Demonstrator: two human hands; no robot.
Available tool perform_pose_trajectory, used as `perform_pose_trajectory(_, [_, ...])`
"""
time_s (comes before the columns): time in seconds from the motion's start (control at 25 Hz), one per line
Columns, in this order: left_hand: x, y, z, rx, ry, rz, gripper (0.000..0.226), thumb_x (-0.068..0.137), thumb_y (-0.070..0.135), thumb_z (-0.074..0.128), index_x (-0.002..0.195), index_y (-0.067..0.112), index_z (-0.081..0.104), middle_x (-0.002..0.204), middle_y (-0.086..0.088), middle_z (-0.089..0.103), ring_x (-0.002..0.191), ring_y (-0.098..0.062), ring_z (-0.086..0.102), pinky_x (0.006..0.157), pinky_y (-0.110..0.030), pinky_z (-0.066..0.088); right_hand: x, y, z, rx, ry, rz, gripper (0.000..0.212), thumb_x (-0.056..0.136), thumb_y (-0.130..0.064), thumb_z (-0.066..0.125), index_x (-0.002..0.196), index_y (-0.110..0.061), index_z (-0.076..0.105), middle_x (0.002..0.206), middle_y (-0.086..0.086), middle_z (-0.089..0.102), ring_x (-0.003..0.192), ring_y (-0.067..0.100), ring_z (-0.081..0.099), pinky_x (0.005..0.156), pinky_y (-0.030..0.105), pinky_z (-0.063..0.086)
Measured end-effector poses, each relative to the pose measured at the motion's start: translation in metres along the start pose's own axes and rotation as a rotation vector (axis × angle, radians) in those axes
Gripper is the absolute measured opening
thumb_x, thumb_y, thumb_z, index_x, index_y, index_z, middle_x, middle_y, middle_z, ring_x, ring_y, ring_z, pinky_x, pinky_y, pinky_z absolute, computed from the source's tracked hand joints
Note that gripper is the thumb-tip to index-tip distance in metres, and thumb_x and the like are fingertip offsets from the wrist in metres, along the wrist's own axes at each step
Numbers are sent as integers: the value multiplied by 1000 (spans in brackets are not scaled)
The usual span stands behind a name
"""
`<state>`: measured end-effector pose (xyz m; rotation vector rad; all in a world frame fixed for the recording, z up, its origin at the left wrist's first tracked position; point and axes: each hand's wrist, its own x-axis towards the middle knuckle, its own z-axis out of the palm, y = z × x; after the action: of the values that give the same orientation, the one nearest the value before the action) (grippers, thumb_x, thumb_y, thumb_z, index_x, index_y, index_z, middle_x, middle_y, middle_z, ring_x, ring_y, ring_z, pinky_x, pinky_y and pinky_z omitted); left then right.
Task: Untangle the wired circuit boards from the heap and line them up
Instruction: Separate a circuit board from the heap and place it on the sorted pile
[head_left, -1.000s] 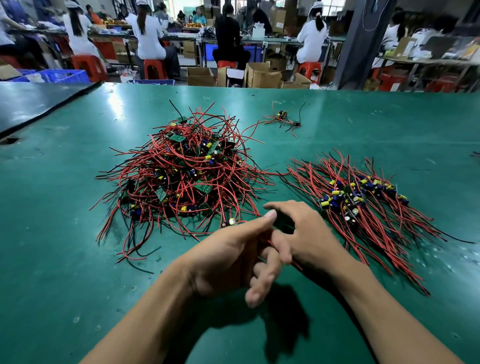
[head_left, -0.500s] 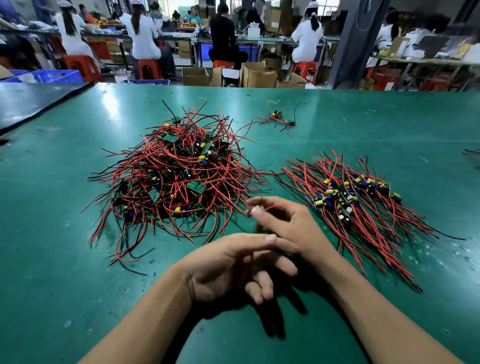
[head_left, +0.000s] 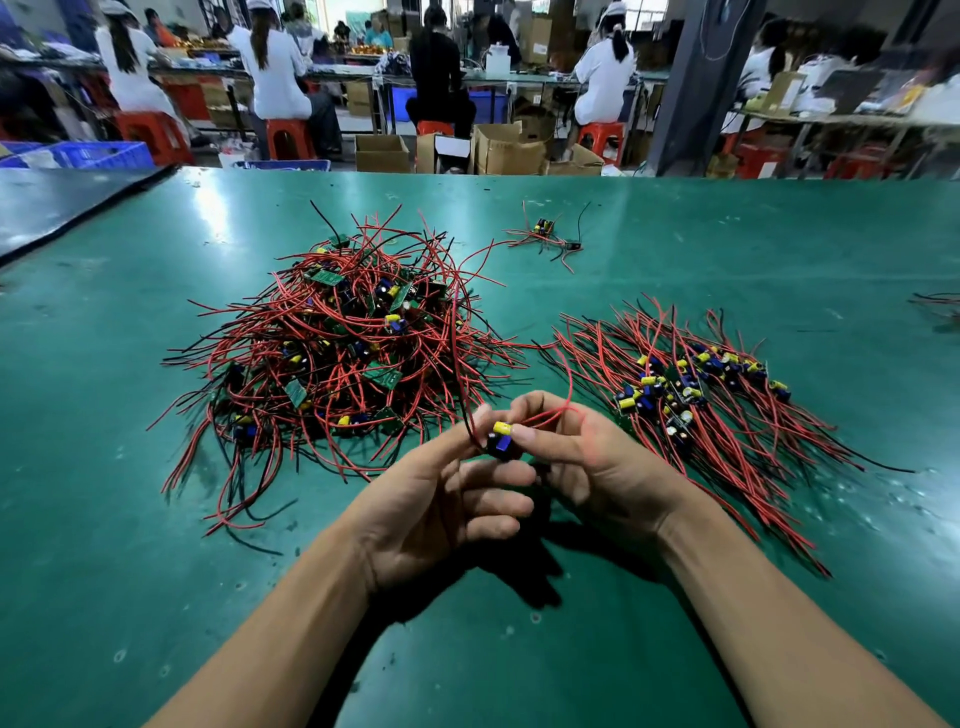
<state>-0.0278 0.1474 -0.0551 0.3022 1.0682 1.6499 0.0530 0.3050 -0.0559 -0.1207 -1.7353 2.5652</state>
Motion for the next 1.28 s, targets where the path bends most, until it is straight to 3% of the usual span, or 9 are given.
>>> perform_pose_trajectory(0.16, [-1,-5,1,47,-28,58,34,77,22,74,107,10,63,90,-11,74,62,-18,70,56,-29,58,1,1,0,8,70,10,3,84,-24,74,85,-22,74,107,9,72,89,19,67,78,30,56])
perform_pose_trajectory(0.36, [5,-10,6,60,44,161,35,70,6,75,96,11,53,97,-25,72,76,-32,74,68,-41,62,1,-2,1,-30,265,61,20,80,-36,74,84,-17,75,76,7,63,58,12,56,47,22,47])
perform_pose_trajectory(0.44, [7,-13,5,144,54,209,39,67,2,80,92,12,51,102,-25,72,85,-34,73,85,-49,56,0,-3,3,-60,284,50,19,77,-38,75,82,-19,77,67,4,56,52,12,54,43,20,43])
perform_pose_trajectory(0.52, [7,-15,5,191,61,235,38,65,3,83,91,10,56,102,-22,71,87,-33,72,90,-52,53,-1,-4,4,-84,270,34,20,76,-38,76,82,-19,77,67,4,55,51,14,55,44,21,45])
perform_pose_trajectory(0.6, [7,-16,7,161,62,234,36,68,13,83,97,6,63,97,-23,70,82,-32,72,81,-45,59,-2,-3,4,-79,244,42,21,75,-36,79,83,-17,76,72,6,61,56,19,54,48,23,46])
perform_pose_trajectory(0.72, [7,-17,10,116,89,208,30,76,25,73,98,5,71,87,-23,70,73,-32,71,70,-38,61,-4,0,4,-87,216,77,29,69,-38,85,85,-19,71,74,6,60,50,15,44,50,25,36])
perform_pose_trajectory(0.88, [8,-18,11,173,134,220,24,72,18,72,92,4,73,89,-25,70,71,-31,71,66,-36,61,-3,0,4,26,238,78,25,66,-33,85,74,-21,65,63,2,49,46,14,47,43,22,41])
perform_pose_trajectory(1.04, [7,-17,13,204,113,192,21,81,18,67,91,0,74,75,-20,69,57,-25,67,53,-29,56,0,0,1,93,282,33,30,68,-31,83,78,-18,58,60,0,43,45,9,44,43,21,42])
perform_pose_trajectory(1.28, [6,-17,13,317,49,203,22,94,9,56,85,6,76,73,-19,67,59,-26,65,55,-26,54,4,8,1,60,307,0,30,62,-31,87,70,-19,61,54,-1,40,41,9,35,41,18,34])
